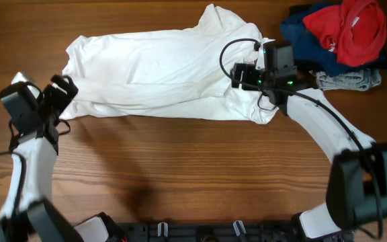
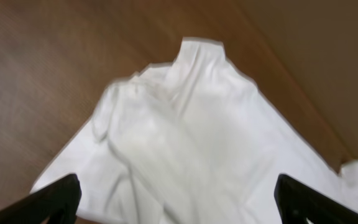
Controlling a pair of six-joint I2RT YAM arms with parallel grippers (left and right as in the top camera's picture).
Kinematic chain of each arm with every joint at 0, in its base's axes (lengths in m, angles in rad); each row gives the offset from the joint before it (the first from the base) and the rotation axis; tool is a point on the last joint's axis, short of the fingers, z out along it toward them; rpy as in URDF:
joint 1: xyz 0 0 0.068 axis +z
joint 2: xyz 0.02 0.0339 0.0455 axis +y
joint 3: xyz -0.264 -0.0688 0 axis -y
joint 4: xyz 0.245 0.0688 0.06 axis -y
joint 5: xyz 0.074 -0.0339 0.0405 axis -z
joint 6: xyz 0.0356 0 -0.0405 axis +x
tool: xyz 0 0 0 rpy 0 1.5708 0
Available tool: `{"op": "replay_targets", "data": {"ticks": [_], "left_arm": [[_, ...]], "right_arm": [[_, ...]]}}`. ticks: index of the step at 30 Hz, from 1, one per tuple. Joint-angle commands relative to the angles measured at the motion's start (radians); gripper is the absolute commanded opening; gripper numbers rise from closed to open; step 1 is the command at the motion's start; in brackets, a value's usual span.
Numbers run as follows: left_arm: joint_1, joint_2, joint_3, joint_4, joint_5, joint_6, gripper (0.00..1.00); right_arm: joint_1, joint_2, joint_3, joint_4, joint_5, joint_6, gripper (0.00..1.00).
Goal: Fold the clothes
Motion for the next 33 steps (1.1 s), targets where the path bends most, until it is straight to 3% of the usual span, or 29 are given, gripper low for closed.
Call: {"op": "replay_targets", "data": {"ticks": [1, 4, 7, 18, 22, 33], "left_arm": [[-0.005, -0.129, 0.014, -0.234, 0.010, 0.049, 1.00], [-0.005, -0.129, 0.013, -0.379, -0.031, 0.049, 1.00], [-0.005, -0.072, 0.012, -0.401, -0.122, 0.049, 1.00], [-0.010, 0.226, 0.012, -0.101, -0.167, 0.132, 0.96], [-0.016, 0.282, 0.012, -0.013, -0.167, 0.194, 0.89], [-0.016, 0.320, 0.012, 0.025, -0.261, 0.206, 0.48]], "right_arm": [[-0.004, -0.097, 0.051, -0.158, -0.047, -0.032, 0.99], [-0.004, -0.090, 0.049, -0.310, -0.076, -0.035, 0.99], [-0.004, -0.071, 0.048, -0.407, -0.078, -0.072, 1.00], [-0.004, -0.049, 0.036, -0.431, -0.074, -0.085, 0.96], [-0.004, -0.049, 0.036, -0.410, -0.074, -0.085, 0.96], [-0.004, -0.049, 0.036, -0.406, -0.074, -0.085, 0.96]]}}
